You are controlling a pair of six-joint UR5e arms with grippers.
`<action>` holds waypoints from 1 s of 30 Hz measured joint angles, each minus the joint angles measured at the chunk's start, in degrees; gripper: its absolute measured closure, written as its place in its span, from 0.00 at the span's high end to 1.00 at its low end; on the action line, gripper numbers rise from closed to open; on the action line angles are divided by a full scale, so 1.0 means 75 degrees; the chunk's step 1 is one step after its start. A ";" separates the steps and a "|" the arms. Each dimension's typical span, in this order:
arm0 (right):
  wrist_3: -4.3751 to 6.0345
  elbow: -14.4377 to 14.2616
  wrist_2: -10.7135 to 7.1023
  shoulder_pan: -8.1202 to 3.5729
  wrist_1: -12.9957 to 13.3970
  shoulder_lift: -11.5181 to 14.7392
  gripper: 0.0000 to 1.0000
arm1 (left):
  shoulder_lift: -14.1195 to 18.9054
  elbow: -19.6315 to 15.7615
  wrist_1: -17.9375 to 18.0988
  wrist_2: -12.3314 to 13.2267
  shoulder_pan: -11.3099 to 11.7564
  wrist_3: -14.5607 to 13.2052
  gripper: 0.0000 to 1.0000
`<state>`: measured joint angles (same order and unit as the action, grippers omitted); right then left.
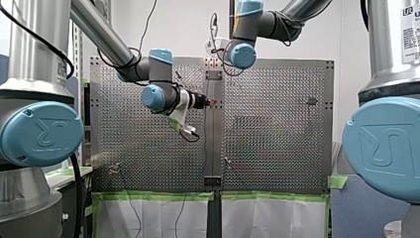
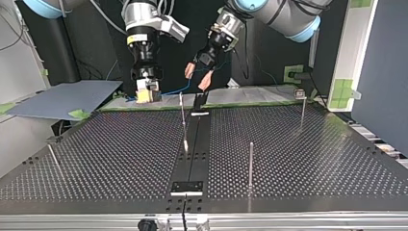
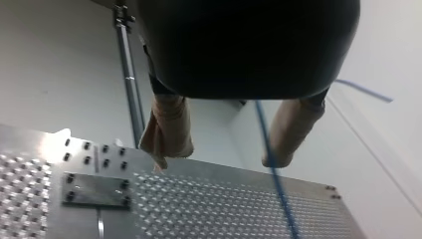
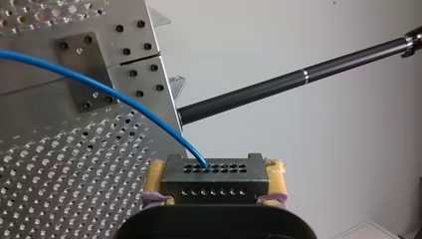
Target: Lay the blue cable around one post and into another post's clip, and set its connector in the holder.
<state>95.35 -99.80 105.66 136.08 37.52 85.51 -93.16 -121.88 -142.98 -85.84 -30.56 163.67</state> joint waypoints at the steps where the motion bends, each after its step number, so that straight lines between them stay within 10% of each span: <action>1: -0.0005 0.0006 -0.0003 0.0010 -0.0006 0.0018 0.00 | 0.0000 0.0000 0.0050 -0.0050 0.0012 0.0017 1.00; 13: -0.0007 0.0103 -0.0409 0.0114 -0.0191 0.0123 0.00 | 0.0098 0.0015 0.0613 -0.0745 0.0457 -0.0382 1.00; 30: 0.0158 0.0748 -0.0760 -0.0015 -0.0916 -0.0188 0.00 | 0.1191 0.0352 -0.0003 -0.1918 0.1628 -0.1552 1.00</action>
<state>96.53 -94.19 99.96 135.96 30.65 84.10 -84.23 -119.24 -143.00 -100.22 -18.35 152.03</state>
